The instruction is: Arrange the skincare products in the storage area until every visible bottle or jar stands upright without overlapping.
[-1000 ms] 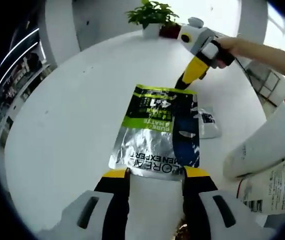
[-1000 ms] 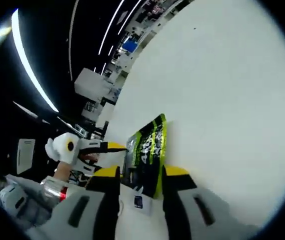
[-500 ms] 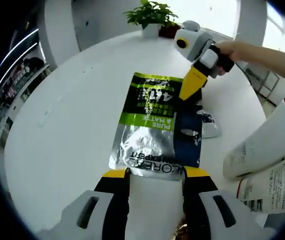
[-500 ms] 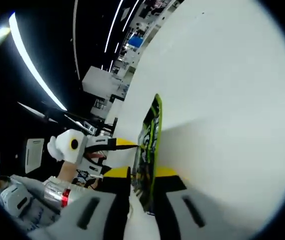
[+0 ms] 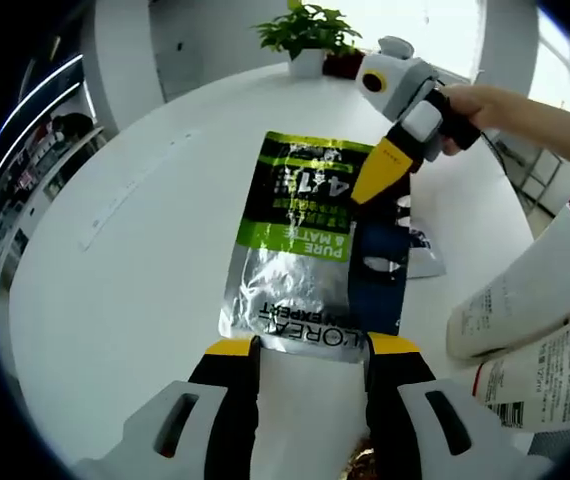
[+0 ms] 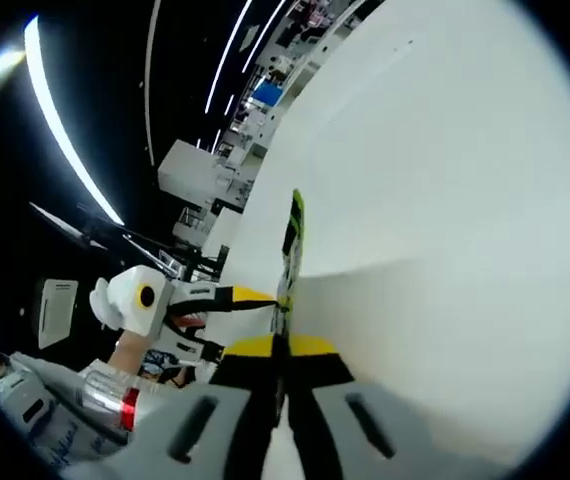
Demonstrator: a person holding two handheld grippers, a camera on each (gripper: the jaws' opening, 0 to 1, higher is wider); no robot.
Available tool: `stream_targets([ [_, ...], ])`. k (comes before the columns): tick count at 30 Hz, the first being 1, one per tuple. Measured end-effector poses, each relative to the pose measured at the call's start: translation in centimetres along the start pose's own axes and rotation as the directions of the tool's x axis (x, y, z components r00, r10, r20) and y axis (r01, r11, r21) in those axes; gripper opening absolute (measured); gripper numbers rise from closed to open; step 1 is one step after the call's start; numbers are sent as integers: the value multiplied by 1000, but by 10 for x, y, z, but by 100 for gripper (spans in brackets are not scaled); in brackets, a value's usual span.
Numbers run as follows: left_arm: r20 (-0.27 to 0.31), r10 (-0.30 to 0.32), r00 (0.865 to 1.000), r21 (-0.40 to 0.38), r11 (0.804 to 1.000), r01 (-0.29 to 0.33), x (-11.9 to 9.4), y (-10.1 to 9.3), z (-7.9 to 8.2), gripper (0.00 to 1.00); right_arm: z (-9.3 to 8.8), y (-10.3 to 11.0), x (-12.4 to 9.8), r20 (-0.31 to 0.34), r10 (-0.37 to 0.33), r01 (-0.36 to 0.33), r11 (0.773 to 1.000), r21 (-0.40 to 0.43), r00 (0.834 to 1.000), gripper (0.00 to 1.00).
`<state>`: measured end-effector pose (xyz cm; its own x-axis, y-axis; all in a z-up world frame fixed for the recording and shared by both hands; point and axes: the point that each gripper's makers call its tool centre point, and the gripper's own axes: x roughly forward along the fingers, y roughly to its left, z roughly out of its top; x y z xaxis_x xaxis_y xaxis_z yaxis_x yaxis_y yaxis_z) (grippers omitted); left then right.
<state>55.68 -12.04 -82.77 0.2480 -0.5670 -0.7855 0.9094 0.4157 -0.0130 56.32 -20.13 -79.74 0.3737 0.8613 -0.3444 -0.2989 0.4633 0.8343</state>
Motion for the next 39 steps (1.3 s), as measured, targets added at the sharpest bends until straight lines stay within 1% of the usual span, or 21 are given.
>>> stream_targets([
  [4,16,0,1000,-8,1000,0,-4,0,2,36,4,3,-3,18,-6,6,1000,-14,1000,1],
  [8,15,-4,1000,3,1000,4,-11,-3,1,36,6,8,-7,39,-10,11,999,-30,999,1],
  [11,6,4,1000,12,1000,-4,-18,-2,-4,37,10,8,-11,62,-26,29,999,-40,998,1],
  [16,-4,18,1000,13,1000,-18,-26,6,-15,37,17,16,-16,107,-14,18,999,-37,994,1],
  [20,-14,27,1000,15,1000,-27,-33,4,-22,37,23,21,-19,135,-18,24,999,-46,991,1],
  [22,-22,26,999,18,999,-26,-37,1,-27,37,25,24,-21,148,-15,23,999,-50,989,1],
  [27,-37,28,999,20,999,-27,-48,-6,-35,37,28,27,-24,158,-15,25,998,-57,987,1],
  [32,-75,39,996,45,998,-35,-57,-9,-47,37,29,31,-27,172,-10,20,998,-56,985,1],
  [35,-94,20,995,44,999,-16,-61,-20,-52,36,29,31,-26,176,-16,27,998,-58,984,1],
  [39,-123,-24,992,55,998,31,-63,-34,-62,34,26,32,-25,177,-17,26,998,-52,984,1],
])
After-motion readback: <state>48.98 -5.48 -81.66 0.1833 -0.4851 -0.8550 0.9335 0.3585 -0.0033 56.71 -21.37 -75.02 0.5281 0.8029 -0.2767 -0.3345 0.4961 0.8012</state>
